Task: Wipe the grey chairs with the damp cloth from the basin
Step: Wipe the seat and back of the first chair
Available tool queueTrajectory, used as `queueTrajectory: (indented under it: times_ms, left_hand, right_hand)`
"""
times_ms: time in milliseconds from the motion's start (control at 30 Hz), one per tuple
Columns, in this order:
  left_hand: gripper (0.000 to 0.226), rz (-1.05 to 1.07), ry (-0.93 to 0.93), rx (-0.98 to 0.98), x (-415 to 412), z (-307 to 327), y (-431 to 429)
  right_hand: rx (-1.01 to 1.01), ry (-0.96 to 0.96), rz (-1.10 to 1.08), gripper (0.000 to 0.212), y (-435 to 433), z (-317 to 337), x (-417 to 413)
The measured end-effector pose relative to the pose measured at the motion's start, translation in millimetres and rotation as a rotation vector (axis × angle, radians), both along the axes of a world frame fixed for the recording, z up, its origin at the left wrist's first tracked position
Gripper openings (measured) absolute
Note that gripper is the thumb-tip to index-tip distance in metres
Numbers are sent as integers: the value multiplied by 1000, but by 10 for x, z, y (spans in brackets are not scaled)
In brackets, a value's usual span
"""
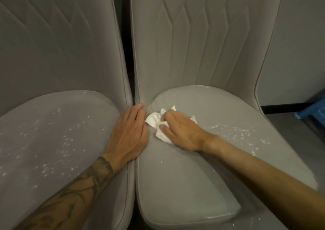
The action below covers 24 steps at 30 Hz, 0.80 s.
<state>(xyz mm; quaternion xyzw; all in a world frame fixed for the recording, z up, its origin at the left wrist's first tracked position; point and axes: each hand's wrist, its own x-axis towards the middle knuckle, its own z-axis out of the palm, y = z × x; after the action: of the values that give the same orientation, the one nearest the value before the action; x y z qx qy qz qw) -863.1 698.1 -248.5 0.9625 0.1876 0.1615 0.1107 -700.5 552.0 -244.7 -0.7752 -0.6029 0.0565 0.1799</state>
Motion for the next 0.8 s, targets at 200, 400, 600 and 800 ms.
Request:
queueTrajectory:
  times_ms: [200, 400, 600, 800]
  left_hand:
    - [42, -7, 21, 26, 16, -55, 13]
    - [52, -24, 96, 84, -6, -33, 31]
    - [69, -38, 192, 80, -125, -56, 58]
    - [67, -33, 160, 92, -129, -126, 55]
  right_hand:
    - [9, -89, -199, 29, 75, -28, 112]
    - [-74, -53, -207, 30, -254, 58, 366]
    - [-22, -70, -224, 31, -352, -51, 108]
    - [-104, -91, -291, 34, -588, 49, 578]
